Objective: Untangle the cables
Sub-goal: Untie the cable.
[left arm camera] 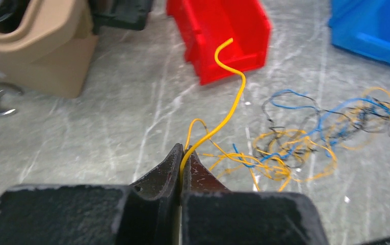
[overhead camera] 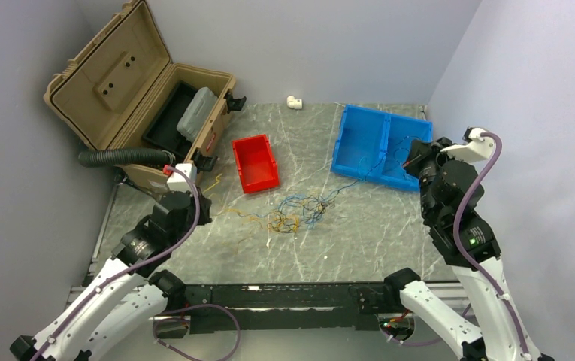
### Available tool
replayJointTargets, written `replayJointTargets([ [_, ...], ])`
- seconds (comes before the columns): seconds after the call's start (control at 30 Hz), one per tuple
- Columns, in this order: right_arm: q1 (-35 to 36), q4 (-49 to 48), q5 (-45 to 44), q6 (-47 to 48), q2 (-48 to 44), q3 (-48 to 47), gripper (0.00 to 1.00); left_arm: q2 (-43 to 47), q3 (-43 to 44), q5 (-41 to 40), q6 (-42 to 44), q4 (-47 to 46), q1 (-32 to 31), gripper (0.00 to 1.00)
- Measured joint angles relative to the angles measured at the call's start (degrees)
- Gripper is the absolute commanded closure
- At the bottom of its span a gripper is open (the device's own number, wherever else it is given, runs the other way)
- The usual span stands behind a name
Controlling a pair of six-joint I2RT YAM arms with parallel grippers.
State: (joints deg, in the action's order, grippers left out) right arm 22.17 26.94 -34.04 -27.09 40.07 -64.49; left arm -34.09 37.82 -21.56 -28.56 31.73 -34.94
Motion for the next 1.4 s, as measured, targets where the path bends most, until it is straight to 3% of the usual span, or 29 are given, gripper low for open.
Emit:
replayJointTargets([
  [0.1,-0.02,-0.04,2.95,0.59,0.74,-1.18,1.0,0.26,-0.2,4.87,1.9,-3.45,0.0,0.81],
  [0.33,-0.02,-0.07,9.4,1.81,1.95,-3.85,1.0,-1.64,-0.2,14.95,5.38,-9.92,-0.02,0.34],
  [0.5,-0.02,-0.02,13.7,2.71,2.71,-6.32,1.0,-3.48,-0.28,21.07,6.78,-14.05,-0.02,0.18],
  [0.9,-0.02,0.24,22.58,4.0,6.16,-12.11,1.0,-8.98,-1.27,31.19,7.93,-26.34,-1.97,0.14],
  [1.4,0.0,-0.09,34.99,2.05,12.17,-20.65,1.0,-21.57,-0.44,35.74,6.62,-42.34,-7.04,0.21],
])
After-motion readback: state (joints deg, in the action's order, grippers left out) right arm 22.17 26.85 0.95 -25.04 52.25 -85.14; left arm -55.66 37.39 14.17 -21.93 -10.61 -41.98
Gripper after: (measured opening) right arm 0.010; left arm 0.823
